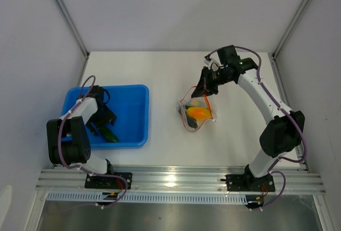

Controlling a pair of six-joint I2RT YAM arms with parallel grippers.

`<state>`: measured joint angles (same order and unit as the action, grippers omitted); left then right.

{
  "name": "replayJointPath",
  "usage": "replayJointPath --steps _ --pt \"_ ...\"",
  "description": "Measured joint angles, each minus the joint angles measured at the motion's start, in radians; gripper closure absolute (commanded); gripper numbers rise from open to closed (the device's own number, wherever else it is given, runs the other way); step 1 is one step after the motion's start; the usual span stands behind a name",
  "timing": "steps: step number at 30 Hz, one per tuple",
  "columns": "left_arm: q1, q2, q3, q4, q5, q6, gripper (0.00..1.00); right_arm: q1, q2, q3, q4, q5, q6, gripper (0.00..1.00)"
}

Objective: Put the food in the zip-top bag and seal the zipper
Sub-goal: Pick up the fake vegetable from the bin.

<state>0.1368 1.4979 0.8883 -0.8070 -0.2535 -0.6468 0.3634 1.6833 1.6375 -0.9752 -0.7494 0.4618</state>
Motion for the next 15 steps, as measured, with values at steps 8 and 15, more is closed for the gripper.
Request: replayJointPath --steps 8,15 --pt "0.016 0.044 -0.018 0.065 0.043 0.001 0.29 -0.012 0.0 0.0 -0.002 0.001 -0.003 1.0" --pt "0.017 0.06 -0.009 0.089 0.059 0.014 0.85 -0.012 0.0 0.0 -0.004 0.002 -0.003 1.0"
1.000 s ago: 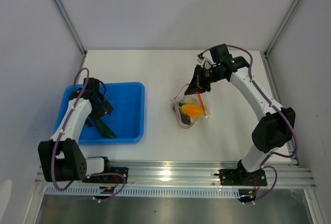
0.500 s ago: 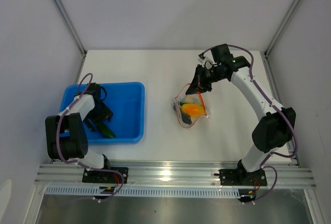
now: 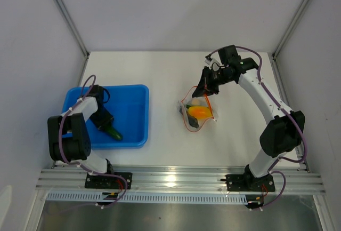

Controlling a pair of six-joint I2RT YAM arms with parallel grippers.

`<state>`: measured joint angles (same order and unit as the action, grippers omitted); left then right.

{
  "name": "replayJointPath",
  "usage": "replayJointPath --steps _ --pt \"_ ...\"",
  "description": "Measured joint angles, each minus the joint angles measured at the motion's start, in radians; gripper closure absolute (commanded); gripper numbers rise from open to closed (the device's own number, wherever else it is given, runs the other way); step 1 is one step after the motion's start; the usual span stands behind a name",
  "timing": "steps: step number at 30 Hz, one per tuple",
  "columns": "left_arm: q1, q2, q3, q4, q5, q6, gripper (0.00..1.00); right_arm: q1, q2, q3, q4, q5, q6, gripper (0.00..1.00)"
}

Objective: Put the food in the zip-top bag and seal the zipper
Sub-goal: Pick up the fake vegetable from the bin.

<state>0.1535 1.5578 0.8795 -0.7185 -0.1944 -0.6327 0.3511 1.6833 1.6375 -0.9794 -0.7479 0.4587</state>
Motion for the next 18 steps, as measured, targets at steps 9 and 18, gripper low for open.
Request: replayJointPath --steps 9,18 --pt "0.002 -0.035 0.0 -0.001 0.032 0.031 0.99 0.0 0.0 0.0 -0.002 0.0 0.0 1.0" --pt "-0.005 -0.397 0.076 -0.003 0.28 0.062 0.99 0.0 0.0 0.002 -0.003 0.004 0.005 1.0"
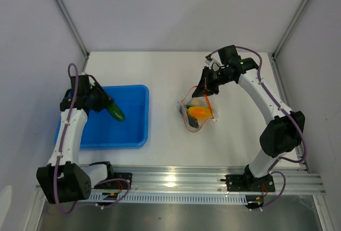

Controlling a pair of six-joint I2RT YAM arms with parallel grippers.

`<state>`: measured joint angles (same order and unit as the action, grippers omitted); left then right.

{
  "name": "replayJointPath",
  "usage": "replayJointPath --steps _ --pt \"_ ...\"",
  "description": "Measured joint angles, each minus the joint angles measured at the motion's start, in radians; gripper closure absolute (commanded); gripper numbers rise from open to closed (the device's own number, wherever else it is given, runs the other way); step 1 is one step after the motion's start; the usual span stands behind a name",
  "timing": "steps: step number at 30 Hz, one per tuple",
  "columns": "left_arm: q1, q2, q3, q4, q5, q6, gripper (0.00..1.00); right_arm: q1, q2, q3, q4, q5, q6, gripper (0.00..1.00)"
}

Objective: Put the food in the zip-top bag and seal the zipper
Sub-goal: Place the fake vegetable in the zipper food storage bag.

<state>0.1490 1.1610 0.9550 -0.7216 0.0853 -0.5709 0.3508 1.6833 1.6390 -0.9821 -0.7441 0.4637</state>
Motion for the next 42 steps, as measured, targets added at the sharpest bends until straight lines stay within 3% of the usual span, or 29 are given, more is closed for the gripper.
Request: replayJointPath --steps 3,7,16,22,30,36,42 --pt "-0.046 -0.038 0.139 0.006 0.061 0.007 0.99 0.0 0.0 0.004 0.0 0.002 0.008 1.0" --pt "-0.188 -0.047 0.264 0.043 0.137 0.014 0.99 0.0 0.0 0.006 0.0 0.002 0.026 1.0" --pt "-0.496 -0.108 0.318 0.246 0.313 0.072 0.99 0.021 0.0 0.006 0.014 -0.001 0.08 1.0" --pt "-0.728 -0.2 0.317 0.376 0.252 0.2 0.99 0.048 0.0 0.006 0.047 -0.038 0.137 1.0" --pt "-0.952 -0.145 0.299 0.517 0.024 0.386 0.99 0.072 0.0 0.018 0.109 -0.116 0.229 1.0" --pt "-0.989 -0.073 0.164 0.69 -0.014 0.515 0.99 0.082 0.0 0.018 0.145 -0.158 0.271 1.0" --pt "-0.989 -0.044 0.114 0.813 0.005 0.518 0.99 0.082 0.0 0.018 0.149 -0.174 0.277 1.0"
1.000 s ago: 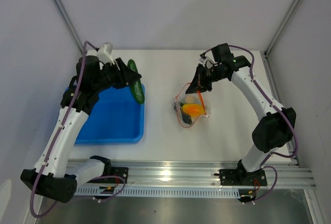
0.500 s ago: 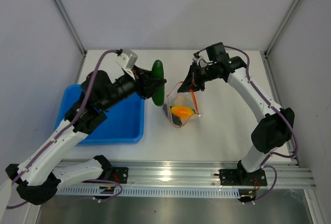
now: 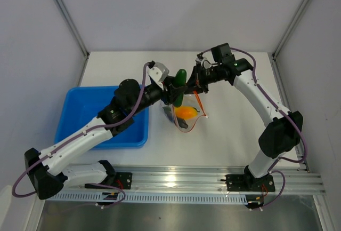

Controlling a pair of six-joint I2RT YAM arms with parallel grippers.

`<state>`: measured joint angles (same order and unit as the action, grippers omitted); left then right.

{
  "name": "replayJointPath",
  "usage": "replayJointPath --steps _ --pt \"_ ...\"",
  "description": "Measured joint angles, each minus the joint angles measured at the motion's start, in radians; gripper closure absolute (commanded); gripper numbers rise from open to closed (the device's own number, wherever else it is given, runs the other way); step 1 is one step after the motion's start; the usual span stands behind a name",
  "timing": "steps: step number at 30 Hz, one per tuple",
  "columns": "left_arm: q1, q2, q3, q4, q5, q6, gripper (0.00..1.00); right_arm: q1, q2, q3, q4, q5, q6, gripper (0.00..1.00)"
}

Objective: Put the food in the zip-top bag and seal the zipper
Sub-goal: Place the fake vegetable in the zipper food storage bag.

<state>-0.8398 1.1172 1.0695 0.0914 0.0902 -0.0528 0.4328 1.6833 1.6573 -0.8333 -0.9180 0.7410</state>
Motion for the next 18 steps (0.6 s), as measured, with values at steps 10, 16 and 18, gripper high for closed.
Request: replayJointPath --steps 10,16,18 --pt "0.0 0.048 -0.012 0.121 0.082 -0.085 0.51 -0.01 0.0 0.0 0.003 -0.024 0.002 1.0" --pt "-0.001 0.056 -0.047 0.127 0.085 -0.129 0.01 -0.026 0.0 -0.001 0.016 -0.037 0.005 1.0" --pt "-0.001 0.056 -0.06 0.124 0.074 -0.131 0.0 -0.034 0.0 -0.004 0.019 -0.038 0.006 1.0"
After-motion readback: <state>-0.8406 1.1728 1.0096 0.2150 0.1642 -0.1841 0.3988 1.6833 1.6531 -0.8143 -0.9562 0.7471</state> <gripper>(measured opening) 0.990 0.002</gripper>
